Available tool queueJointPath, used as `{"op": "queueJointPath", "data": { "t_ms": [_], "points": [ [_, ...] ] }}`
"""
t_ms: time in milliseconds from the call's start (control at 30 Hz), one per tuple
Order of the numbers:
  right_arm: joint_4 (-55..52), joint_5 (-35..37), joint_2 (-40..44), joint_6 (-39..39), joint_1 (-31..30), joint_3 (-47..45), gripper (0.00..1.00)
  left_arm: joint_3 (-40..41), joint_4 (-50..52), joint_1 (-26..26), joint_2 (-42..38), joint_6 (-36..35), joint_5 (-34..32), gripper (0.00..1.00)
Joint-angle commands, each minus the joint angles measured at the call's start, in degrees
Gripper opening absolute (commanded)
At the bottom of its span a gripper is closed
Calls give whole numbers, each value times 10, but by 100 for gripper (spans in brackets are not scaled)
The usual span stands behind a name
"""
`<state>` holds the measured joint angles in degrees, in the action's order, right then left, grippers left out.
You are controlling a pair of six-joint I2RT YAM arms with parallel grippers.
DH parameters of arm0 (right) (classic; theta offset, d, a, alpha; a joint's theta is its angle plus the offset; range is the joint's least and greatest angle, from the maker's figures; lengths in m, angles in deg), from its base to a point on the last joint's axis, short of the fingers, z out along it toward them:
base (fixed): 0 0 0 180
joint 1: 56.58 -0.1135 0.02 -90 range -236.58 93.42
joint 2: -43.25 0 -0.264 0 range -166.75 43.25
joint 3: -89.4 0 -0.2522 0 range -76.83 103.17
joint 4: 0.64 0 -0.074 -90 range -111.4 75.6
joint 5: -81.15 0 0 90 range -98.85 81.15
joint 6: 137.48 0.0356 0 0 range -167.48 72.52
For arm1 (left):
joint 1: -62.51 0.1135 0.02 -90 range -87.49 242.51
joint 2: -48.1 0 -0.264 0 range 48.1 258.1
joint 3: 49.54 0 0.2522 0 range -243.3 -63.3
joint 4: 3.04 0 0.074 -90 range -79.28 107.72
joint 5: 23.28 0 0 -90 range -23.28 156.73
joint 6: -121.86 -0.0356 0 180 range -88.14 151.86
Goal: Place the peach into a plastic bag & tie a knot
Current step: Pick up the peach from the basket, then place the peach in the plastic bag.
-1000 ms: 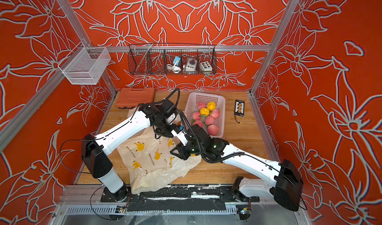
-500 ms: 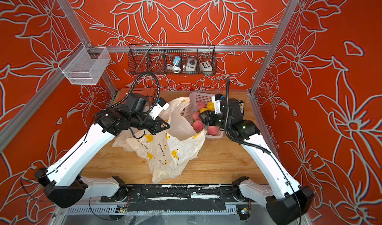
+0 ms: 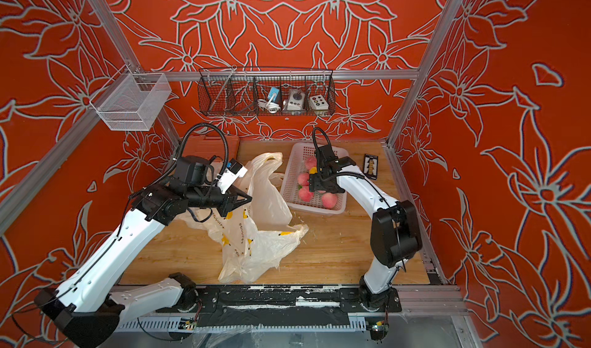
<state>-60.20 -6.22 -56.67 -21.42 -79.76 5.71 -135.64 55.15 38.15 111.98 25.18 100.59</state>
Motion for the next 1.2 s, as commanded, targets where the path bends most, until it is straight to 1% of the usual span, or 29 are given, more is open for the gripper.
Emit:
{"op": "queueJointPath", "data": {
  "t_ms": [0, 167, 233, 333, 433, 467, 533, 600, 667, 733, 800, 900, 933, 1000, 1067, 1167],
  "points": [
    [-14, 39, -51, -9, 5, 39, 95, 9, -52, 3, -1, -10, 51, 0],
    [-18, 42, -122, -8, 8, 81, 95, 7, -56, 3, 3, -13, 62, 0],
    [-9, 33, -141, -5, 9, 84, 94, 10, -65, 3, 2, -7, 68, 0],
    [6, 28, -159, -6, 11, 84, 86, 23, -82, 3, -3, 2, 75, 0],
    [9, 14, -153, -7, 19, 77, 71, 29, -83, 3, -5, -1, 77, 0],
    [18, 12, -137, -9, 19, 66, 64, 32, -84, 3, -6, -3, 79, 0],
    [34, 4, -94, -12, 19, 43, 55, 38, -90, 3, -8, -4, 82, 0],
    [42, -6, -37, -15, 19, 21, 50, 44, -95, 3, -7, -6, 86, 0],
    [42, -33, 33, -21, 18, 4, 46, 51, -98, 3, -6, -12, 83, 0],
    [37, -80, 104, -33, 16, -13, 44, 53, -97, 3, -3, -20, 81, 0],
    [27, -144, 175, -44, 10, -32, 44, 52, -95, 3, 2, -25, 81, 0],
    [4, -244, 267, -38, -8, -46, 42, 49, -105, 3, 10, -20, 86, 0],
    [0, -278, 292, -33, -23, -48, 42, 48, -110, 2, 14, -16, 89, 0],
    [-6, -309, 317, -17, -69, -48, 42, 45, -119, 0, 22, -8, 96, 0],
    [2, -314, 317, 4, -133, -46, 42, 39, -124, -6, 28, -6, 99, 0],
    [62, -322, 290, 45, -190, -64, 42, 33, -124, -19, 33, -9, 101, 0]
  ]
}}
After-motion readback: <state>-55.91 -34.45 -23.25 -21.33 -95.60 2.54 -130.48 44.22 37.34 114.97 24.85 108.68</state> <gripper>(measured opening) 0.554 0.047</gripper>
